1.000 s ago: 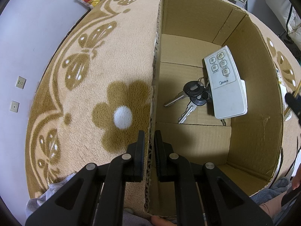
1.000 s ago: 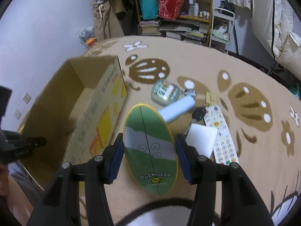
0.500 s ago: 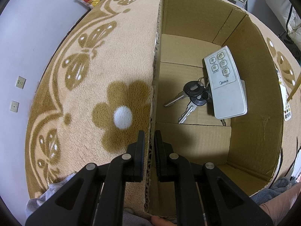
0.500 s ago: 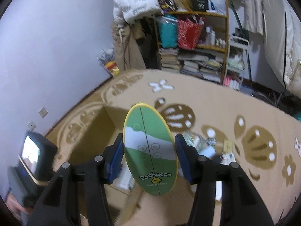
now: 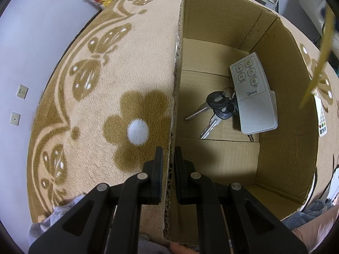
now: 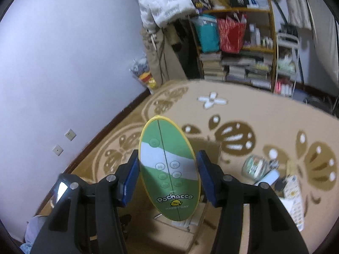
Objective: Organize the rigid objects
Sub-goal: 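Carry the green card into the box and release it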
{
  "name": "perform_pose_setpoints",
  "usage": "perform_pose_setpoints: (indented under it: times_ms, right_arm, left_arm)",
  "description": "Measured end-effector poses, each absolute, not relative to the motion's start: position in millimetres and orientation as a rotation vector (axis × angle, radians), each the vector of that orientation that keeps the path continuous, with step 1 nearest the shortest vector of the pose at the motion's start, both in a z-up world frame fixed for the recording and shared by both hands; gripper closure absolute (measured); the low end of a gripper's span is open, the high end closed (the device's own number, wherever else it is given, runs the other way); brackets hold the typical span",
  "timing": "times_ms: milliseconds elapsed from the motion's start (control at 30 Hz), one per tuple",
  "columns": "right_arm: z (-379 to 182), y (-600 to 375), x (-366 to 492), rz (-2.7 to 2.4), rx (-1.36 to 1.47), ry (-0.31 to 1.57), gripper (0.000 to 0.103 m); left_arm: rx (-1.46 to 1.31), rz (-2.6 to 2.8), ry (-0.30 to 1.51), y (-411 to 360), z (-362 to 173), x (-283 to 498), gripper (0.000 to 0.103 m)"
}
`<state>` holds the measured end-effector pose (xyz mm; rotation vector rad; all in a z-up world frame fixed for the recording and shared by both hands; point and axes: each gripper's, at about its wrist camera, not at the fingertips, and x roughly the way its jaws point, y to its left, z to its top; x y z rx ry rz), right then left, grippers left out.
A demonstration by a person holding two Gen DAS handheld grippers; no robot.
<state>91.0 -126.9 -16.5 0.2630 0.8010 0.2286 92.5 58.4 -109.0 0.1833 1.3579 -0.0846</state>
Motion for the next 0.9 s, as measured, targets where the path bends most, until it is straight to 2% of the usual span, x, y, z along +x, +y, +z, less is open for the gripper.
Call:
perform_pose_setpoints:
  times_ms: [300, 600, 667, 800, 900]
  right_arm:
    - [-68, -132, 104, 0.189, 0.358, 0.924, 0.045]
    - [-69, -121, 100, 0.201, 0.245, 0.91, 0.045]
    - [-65, -119, 97, 0.217, 0.234, 0.906, 0.038]
    - [-52, -120, 90, 0.231, 0.199, 0.881, 0.032]
    - [-45, -128, 87, 0.206, 0.184, 0.868, 0.022]
  left_arm:
    - [0.18, -0.086, 1.358, 58, -109, 92, 0.094]
    - [0.18, -0.086, 1.358, 57, -109, 92, 0.093]
    - [0.181, -0.086, 1.357, 57, -109, 92, 0.093]
    - [0.181, -0.086, 1.358, 57, -109, 92, 0.094]
    - [0.186, -0.086, 1.357, 56, -108, 91, 0.094]
